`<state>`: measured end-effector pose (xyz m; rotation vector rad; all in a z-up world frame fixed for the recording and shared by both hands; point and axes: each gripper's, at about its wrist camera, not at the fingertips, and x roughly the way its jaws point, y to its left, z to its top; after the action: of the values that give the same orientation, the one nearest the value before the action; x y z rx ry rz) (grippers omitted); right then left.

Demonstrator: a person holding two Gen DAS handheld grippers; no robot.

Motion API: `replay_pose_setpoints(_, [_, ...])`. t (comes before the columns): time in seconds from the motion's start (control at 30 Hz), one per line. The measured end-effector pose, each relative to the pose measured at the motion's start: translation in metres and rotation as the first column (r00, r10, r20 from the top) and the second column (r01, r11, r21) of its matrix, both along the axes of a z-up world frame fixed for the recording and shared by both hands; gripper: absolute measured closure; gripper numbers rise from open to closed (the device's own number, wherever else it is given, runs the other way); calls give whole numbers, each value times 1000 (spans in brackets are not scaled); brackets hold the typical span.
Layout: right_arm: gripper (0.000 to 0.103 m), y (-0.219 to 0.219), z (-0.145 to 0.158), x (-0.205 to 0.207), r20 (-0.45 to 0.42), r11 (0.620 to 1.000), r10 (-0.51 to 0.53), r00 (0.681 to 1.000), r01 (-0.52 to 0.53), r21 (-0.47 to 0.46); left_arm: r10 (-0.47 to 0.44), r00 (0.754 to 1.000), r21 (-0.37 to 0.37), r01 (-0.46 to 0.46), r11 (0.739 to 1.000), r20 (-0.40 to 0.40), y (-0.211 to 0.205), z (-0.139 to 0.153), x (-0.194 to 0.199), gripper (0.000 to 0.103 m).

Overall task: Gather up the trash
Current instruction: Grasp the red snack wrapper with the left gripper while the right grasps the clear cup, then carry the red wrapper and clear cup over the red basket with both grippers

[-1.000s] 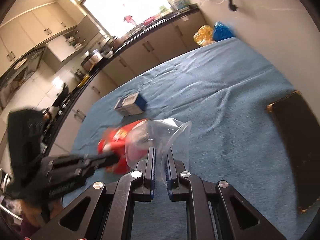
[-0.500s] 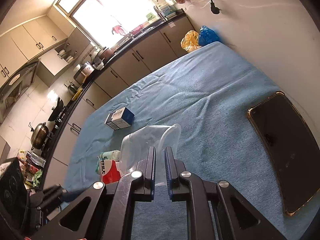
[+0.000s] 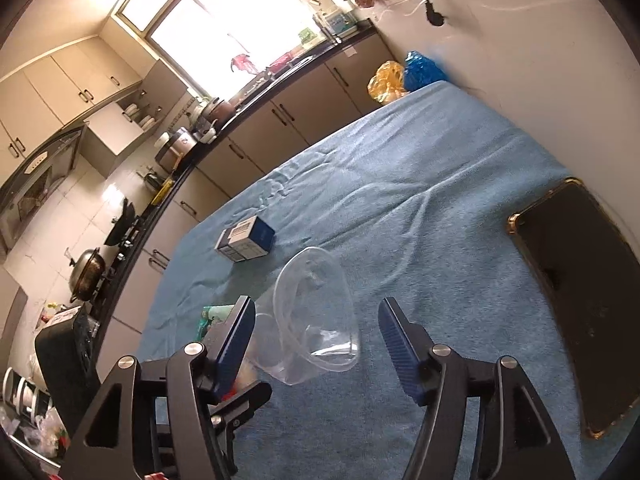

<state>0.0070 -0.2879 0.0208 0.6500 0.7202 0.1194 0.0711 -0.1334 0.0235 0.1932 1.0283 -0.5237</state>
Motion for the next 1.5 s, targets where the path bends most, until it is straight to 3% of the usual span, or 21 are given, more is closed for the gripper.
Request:
replay_pose_setpoints(0.17, [38,9,-5,5,16,999,40,999,-40,6,3,1000,-25,-3,1000,11,11,6,-19,67])
replay_pose_setpoints(0.27, [70,17,-9,8,6,997,73,997,-73,2,4,1000,-36,-3,999,31,21,16,-37,67])
replay_pose_setpoints(0.43, [88,24,-14,10,-6,995,104,995,-104,9,25,996,-47,-21,999,85,47,36,-67,67])
replay_pose_setpoints(0.77, [96,30,-2,0,44,996,91,995,-90,-13,194,971,-110,-179,978,138,134,67,-126,66])
replay_pose_setpoints(0.9, [96,33,3,-6,59,997,81,995,-80,-24,298,940,-139,-277,951,168,179,78,-153,66])
replay_pose_setpoints(1.03, [96,43,8,-9,67,996,85,994,-83,-34,418,880,-133,-398,908,225,226,83,-178,65])
replay_pose_setpoints(1.27, [96,79,22,-38,55,987,151,987,-148,-60,572,780,-106,-565,818,256,291,76,-197,65])
replay_pose_setpoints(1.33, [96,91,27,-49,52,983,168,984,-164,-81,595,759,-106,-590,800,263,304,73,-201,65])
replay_pose_setpoints(1.5, [96,120,36,-70,59,973,220,974,-214,-86,638,737,-172,-614,770,223,334,71,-219,65])
